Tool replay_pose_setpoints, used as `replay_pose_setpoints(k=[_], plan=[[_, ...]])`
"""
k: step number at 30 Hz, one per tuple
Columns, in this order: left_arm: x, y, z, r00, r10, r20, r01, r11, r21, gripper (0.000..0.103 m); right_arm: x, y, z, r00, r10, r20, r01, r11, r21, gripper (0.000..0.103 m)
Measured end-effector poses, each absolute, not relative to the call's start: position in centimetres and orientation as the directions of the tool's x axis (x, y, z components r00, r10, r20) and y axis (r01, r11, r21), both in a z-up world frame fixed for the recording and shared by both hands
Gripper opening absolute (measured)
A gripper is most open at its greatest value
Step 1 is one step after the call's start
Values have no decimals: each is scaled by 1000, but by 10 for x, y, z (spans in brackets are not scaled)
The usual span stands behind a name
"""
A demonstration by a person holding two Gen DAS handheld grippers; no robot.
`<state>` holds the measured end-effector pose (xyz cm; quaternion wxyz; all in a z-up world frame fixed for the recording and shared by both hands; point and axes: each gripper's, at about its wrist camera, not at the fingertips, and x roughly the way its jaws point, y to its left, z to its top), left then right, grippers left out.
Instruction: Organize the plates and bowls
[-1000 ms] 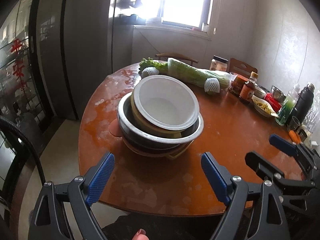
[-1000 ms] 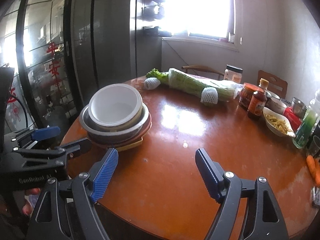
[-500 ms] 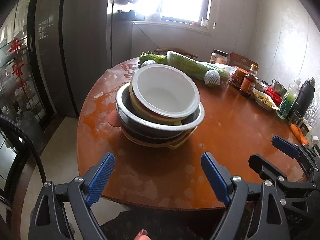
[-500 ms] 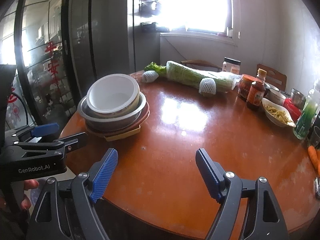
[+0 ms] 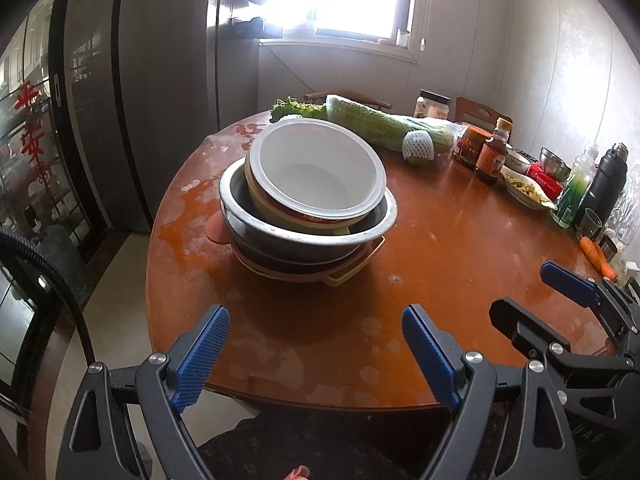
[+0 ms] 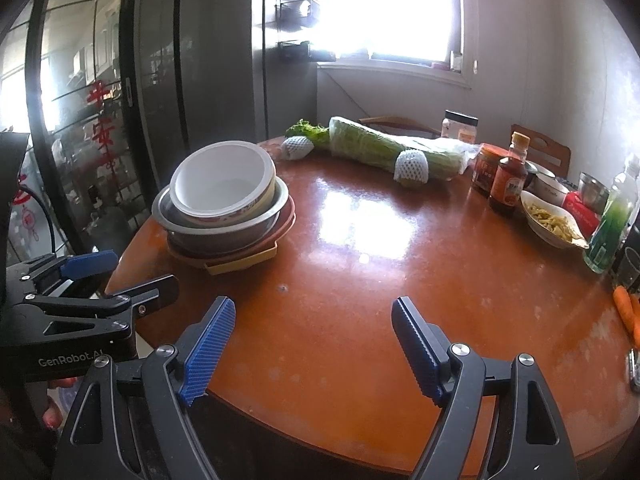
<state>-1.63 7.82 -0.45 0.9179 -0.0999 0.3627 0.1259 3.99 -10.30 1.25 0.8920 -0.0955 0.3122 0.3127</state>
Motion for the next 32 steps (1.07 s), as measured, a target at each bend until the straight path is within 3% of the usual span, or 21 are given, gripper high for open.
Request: replay_pose_setpoints(k=[32], plan=[[-11, 82, -2, 705, 169, -689, -304, 949, -78, 88, 50, -106, -2, 594, 488, -640, -607, 793, 42, 82]])
